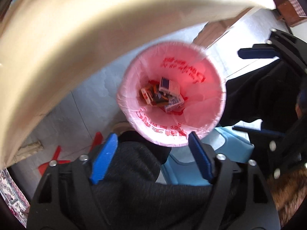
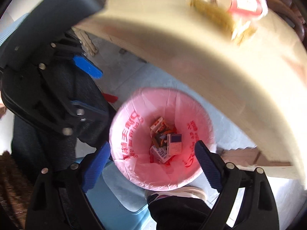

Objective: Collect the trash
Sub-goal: 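Move both tools back over the table toward the remaining trash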

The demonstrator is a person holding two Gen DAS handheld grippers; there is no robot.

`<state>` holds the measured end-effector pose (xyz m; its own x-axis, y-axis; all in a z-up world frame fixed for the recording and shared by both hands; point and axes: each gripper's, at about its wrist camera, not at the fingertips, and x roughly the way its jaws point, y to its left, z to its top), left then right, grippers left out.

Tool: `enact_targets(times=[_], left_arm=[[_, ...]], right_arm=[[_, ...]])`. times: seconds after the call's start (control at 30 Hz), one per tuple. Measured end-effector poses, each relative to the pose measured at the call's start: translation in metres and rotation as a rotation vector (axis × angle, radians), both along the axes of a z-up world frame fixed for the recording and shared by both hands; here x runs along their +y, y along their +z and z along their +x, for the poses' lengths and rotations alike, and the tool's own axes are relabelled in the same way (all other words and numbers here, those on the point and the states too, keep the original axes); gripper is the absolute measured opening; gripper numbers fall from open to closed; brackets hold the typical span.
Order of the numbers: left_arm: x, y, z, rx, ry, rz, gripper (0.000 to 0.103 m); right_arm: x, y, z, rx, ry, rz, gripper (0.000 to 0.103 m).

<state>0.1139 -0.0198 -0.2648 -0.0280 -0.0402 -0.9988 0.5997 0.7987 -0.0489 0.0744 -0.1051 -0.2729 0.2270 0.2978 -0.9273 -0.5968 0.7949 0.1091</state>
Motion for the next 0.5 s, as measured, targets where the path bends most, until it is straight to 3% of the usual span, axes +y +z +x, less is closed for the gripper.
enact_targets(times=[0.17, 0.23, 0.37, 0.5], left_arm=[[0.017, 0.077, 0.007, -0.083, 0.007, -0.063, 0.082], [0.022, 0.106, 0.012, -0.136, -0.006, -0.073, 0.083], [0.034, 0.168, 0.035, -0.235, -0.038, -0.109, 0.085], [0.042, 0.214, 0.062, -0.283, -0.065, -0.121, 0.085]], right_arm=[[-0.002, 0.060, -0.002, -0.064, 0.006, 0.041, 0.088], [-0.003, 0.091, 0.000, -0.098, 0.018, 0.060, 0.092], [-0.004, 0.148, 0.005, -0.169, 0.052, 0.085, 0.096], [-0.007, 0.200, 0.024, -0.197, 0.080, 0.112, 0.096]])
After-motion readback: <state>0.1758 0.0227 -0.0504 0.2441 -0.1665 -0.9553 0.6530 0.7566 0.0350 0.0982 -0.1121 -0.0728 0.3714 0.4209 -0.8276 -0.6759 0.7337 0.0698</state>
